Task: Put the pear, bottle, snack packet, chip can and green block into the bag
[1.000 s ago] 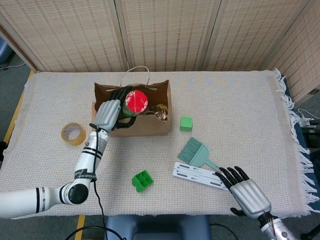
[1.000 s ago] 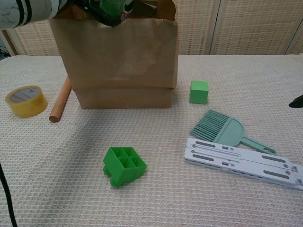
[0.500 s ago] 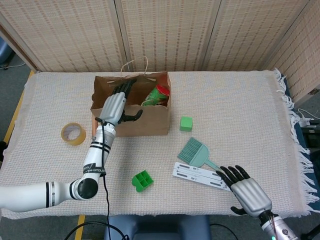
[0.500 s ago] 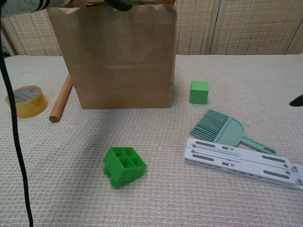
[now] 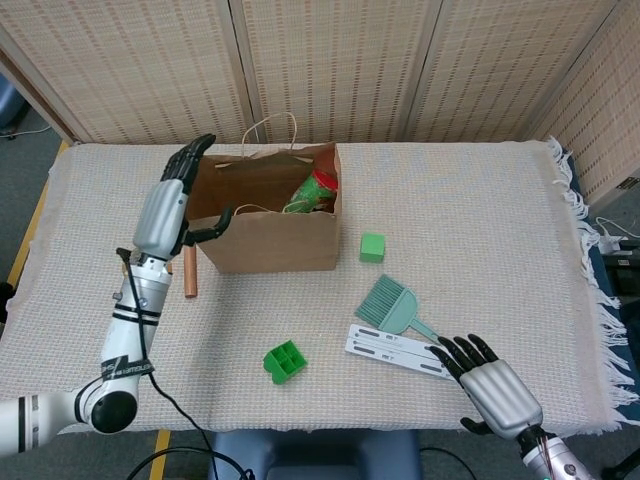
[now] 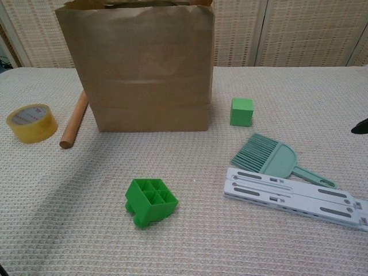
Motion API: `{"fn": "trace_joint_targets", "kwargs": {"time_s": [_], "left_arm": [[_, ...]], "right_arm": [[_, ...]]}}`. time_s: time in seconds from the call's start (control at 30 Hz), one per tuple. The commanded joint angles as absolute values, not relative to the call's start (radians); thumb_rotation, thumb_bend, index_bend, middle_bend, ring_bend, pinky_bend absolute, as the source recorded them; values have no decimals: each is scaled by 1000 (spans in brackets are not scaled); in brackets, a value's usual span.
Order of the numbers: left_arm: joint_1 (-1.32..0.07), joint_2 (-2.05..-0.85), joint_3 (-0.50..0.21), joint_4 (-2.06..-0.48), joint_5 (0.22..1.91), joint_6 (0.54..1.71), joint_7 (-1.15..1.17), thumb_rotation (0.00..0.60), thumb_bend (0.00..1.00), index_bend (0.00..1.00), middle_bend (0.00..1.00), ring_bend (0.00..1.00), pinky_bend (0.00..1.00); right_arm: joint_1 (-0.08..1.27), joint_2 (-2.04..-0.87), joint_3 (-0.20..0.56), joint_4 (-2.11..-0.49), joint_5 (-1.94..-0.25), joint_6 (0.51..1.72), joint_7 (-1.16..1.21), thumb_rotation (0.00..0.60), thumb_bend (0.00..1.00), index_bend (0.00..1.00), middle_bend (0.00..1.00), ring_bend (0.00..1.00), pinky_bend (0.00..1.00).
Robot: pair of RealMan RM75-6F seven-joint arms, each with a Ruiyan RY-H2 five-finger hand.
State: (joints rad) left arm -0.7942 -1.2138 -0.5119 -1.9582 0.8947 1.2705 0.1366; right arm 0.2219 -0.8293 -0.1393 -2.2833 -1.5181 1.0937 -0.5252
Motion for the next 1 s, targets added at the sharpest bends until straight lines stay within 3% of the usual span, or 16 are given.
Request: {"fn": "trace_joint_targets", "kwargs": {"time_s": [0.03, 0.3, 0.57, 0.8, 1.0], "left_arm": [[-665, -1104, -439, -2027, 1064, 1307, 19, 600, 417, 0, 0, 0, 65], [-458, -976, -175, -1854, 1569, 1392, -171, 600, 416, 0, 0, 0, 74], [-381, -1020, 25, -1533, 1887, 1476, -233, 600, 400, 0, 0, 0, 85], [-390, -1059, 146, -1474, 2075, 1447, -184, 600, 333, 0, 0, 0, 70], [-425, -1074, 180, -1510, 2109, 1341, -120, 600, 333, 0, 0, 0, 67]], "right_arm": [[217, -832, -142, -2285, -1525, 1100, -528, 600, 59, 0, 0, 0, 0], [206, -837, -151, -2284, -1548, 1109, -539, 600, 59, 0, 0, 0, 0], [203, -850, -149, -2280, -1535, 1108, -558, 600, 59, 0, 0, 0, 0], [204, -862, -142, -2279, -1510, 1108, -580, 600, 59, 0, 0, 0, 0], [203, -863, -141, -2282, -1508, 1113, -589, 600, 59, 0, 0, 0, 0]]}}
